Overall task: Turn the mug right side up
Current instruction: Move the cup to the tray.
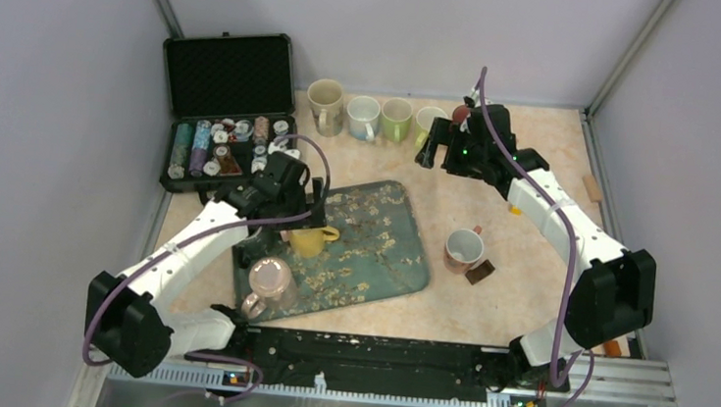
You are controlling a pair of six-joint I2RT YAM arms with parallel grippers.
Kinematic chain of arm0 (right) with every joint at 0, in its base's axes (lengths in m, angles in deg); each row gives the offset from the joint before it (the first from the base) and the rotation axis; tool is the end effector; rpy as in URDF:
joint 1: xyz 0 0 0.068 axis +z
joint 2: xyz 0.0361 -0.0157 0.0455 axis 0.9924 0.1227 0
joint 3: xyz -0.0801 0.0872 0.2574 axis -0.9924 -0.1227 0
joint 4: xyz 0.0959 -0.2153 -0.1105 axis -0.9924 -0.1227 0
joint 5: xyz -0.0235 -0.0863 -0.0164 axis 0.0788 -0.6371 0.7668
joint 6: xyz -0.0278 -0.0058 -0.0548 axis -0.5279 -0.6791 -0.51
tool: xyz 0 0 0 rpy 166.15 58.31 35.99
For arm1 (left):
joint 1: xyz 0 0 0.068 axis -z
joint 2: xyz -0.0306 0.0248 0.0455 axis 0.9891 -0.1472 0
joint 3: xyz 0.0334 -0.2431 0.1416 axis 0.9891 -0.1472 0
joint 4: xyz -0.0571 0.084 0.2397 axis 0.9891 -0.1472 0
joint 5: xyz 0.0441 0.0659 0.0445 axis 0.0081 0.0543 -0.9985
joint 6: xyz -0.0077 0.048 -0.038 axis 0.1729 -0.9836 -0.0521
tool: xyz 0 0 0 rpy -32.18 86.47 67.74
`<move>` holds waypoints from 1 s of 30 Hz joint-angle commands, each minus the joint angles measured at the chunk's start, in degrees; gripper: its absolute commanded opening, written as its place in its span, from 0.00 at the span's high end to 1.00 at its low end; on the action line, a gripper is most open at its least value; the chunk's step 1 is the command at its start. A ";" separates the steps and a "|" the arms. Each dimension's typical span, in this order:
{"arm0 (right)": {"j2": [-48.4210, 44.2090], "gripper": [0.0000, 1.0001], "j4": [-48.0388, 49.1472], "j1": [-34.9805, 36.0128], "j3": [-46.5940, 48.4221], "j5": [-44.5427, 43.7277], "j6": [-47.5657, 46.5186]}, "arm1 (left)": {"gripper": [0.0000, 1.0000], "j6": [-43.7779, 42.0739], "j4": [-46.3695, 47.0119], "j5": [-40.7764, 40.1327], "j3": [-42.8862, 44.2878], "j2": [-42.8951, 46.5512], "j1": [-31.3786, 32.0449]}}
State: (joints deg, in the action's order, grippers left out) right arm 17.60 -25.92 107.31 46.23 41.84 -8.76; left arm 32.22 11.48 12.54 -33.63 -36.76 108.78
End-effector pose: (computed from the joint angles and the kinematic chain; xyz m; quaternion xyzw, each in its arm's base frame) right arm 0.3199 0.1487 0.3262 0.0002 0.8953 0.2225 0.3859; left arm 0.2108 -0.1032 0.2785 -0.0639 0.9524 -0.1055 0.2787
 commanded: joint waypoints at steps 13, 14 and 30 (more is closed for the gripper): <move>-1.72 0.01 1.73 0.60 -0.94 0.03 -1.86 | 0.02 -3.02 12.19 12.90 5.17 -12.80 -0.30; -1.99 0.01 1.74 0.60 -1.34 0.07 -1.93 | 0.02 -3.37 12.66 12.98 6.05 -13.79 -0.30; -7.57 0.01 2.05 0.73 -7.77 -0.09 -2.52 | 0.02 -5.50 18.22 21.77 18.12 -27.59 2.05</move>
State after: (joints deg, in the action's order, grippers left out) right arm 14.08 -25.75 107.33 39.91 41.71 -9.94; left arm 27.21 26.27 30.81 -18.72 -64.13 109.46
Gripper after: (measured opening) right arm 0.988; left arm 0.986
